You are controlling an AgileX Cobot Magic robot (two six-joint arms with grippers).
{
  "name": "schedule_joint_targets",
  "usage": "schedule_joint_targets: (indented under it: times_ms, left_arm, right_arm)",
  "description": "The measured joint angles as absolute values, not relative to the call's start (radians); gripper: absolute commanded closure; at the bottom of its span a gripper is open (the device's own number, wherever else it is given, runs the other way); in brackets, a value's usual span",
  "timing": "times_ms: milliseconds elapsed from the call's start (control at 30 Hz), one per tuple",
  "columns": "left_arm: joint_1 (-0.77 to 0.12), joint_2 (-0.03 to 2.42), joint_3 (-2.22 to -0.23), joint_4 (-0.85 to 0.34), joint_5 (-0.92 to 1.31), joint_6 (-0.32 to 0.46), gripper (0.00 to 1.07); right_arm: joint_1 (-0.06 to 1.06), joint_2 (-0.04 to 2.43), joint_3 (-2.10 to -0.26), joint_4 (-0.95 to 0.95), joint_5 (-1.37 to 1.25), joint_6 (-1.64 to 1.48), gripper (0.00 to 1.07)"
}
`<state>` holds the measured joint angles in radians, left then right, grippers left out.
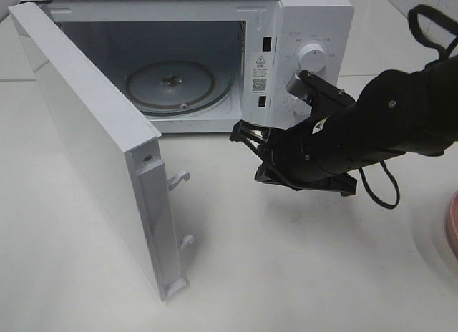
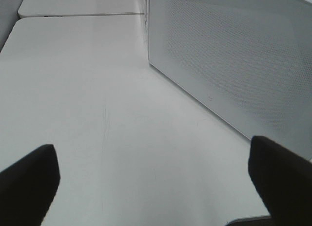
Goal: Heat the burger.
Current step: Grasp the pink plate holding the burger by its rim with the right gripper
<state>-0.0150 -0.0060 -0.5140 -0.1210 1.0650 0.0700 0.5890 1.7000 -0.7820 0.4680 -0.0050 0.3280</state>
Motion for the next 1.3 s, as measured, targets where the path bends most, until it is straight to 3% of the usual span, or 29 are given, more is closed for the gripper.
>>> schedule_joint_targets:
  times_ms: [400,567,600,633,667,733,767,800,833,900,967,1300]
  left_arm:
    - [-0.015,-0.006,-0.514,-0.121,1.065,0.070,0.09]
    - [-0.015,-0.006,-0.514,-0.121,1.065,0.070,0.09]
    - [-0.015,-0.006,-0.514,-0.121,1.065,0.070,0.09]
    - [-0.015,-0.006,-0.514,-0.121,1.065,0.070,0.09]
    - [-0.015,-0.006,-0.514,-0.121,1.065,0.070,0.09]
    - [-0.015,-0.006,-0.514,-0.121,1.065,0.070,0.09]
    - [-0.015,-0.006,-0.514,-0.121,1.065,0.070,0.09]
    - [-0.015,-0.006,-0.514,-0.121,1.065,0.070,0.09]
    - [-0.015,-0.006,-0.514,-0.121,1.065,0.070,0.09]
    - [-0.015,-0.006,-0.514,-0.121,1.065,0.070,0.09]
    - [-0.015,-0.006,-0.514,-0.121,1.065,0.070,0.09]
    - [-0.015,-0.006,-0.514,-0.121,1.065,0.070,0.09]
  right_arm:
    - [0.576,1.576,-0.781,0.165,0.303,0.257,0.99]
    - [0.536,1.527,-0.781,0.114,0.435,0.242,0.90]
    - [0.528,1.516,-0.781,0.108,0.457,0.231,0.85]
    - [0.512,1.487,-0.781,0.103,0.487,0.218,0.73]
    - [0.512,1.487,-0.781,0.103,0.487,0.218,0.73]
    - [0.491,1.444,-0.781,0.086,0.521,0.201,0.51]
    - [0.491,1.444,-0.781,0.086,0.521,0.201,0.51]
    - [0.484,1.417,-0.781,0.053,0.544,0.190,0.34]
    - [0.484,1.417,-0.781,0.053,0.544,0.190,0.34]
    - [0.484,1.385,-0.781,-0.019,0.602,0.180,0.10]
    - [0.484,1.371,-0.781,-0.064,0.649,0.179,0.05]
    - [0.459,1.344,-0.781,-0.131,0.814,0.181,0.12]
